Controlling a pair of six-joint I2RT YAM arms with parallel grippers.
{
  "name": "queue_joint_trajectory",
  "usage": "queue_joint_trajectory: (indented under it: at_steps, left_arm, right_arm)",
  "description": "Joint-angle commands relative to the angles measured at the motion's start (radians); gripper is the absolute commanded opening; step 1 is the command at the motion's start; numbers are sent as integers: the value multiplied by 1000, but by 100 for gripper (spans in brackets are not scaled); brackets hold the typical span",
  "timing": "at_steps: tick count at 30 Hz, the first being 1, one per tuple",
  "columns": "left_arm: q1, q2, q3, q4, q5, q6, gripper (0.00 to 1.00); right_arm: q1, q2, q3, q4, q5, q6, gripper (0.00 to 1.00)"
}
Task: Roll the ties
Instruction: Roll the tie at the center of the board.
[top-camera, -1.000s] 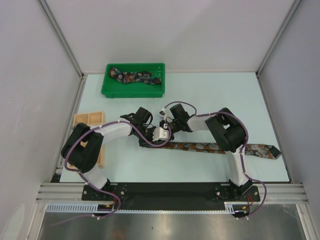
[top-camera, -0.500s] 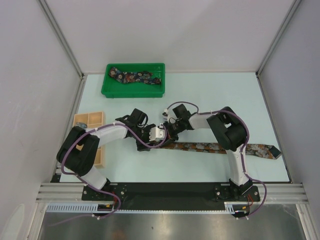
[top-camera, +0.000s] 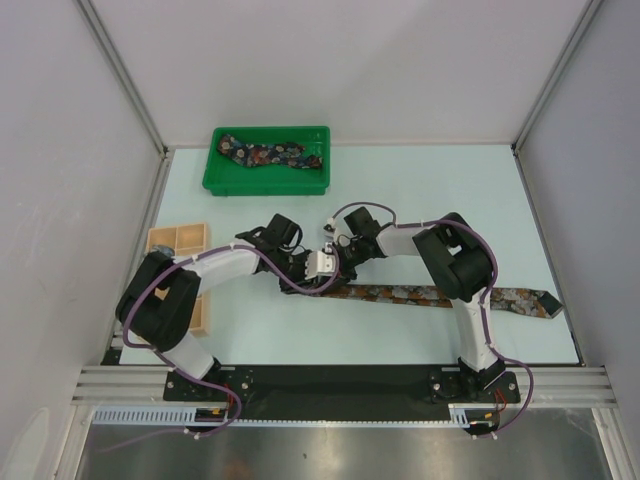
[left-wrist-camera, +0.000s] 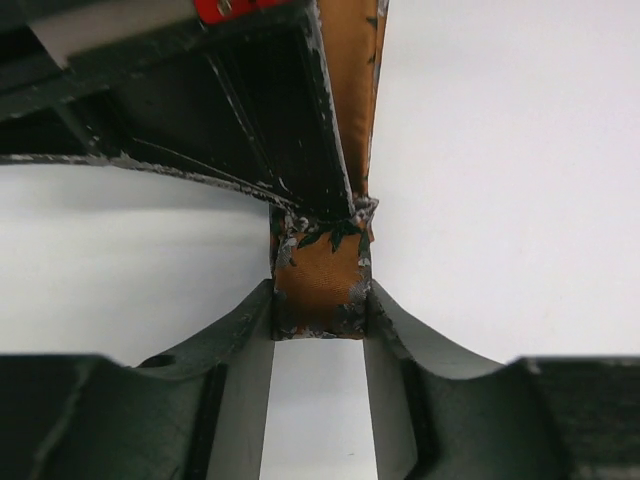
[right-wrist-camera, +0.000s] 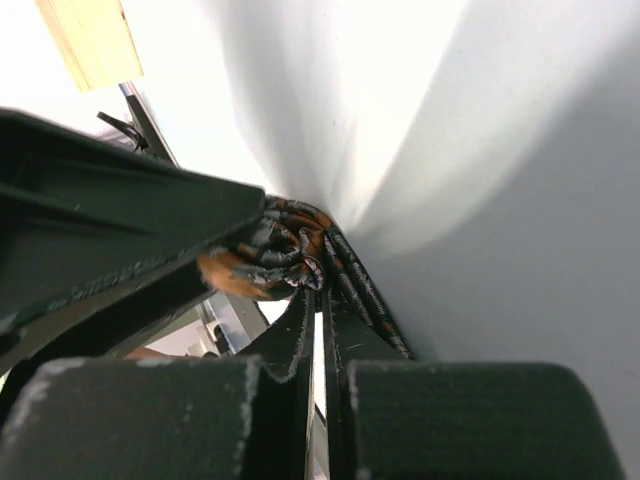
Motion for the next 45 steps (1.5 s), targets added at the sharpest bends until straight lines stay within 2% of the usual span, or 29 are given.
queue_joint_trajectory:
  at_steps: [1,5,13,19,25,27,29,32,39,45]
  left_arm:
    - [-31,-22,81,13,82,-58,40]
    - [-84,33,119,-12,78,-73,39]
    - [-137,153,208,-65,-36,-89,38]
    - [-179,182,182,-67,-140,-70,38]
    - [-183,214,133,-65,-186,-72,38]
    - [-183,219,128,-64,-206,-67,38]
    - [-183,228,133,-79,-212,-67,37]
    - [-183,252,151,-99,-220,-63,37]
    - [-183,274,177,-122,-217,-59,38]
    - [-185,282,188,-130,-211,-56,39]
  right_arm:
    - [2,46,4,-39,112,-46,0]
    - [-2,48,-3,-26,100,-37,0]
    - [-6,31,-28,44,43,-3,0]
    - [-17,8,-77,127,-4,43,0]
    - [-22,-20,-101,214,-47,91,1]
    - [-28,-32,-103,201,-61,89,4]
    - [-37,-52,-118,198,-70,91,15]
    - [-64,-112,-147,196,-78,95,25]
    - [-112,-176,-167,101,-98,42,29]
    - [-94,-154,-172,210,-107,112,33]
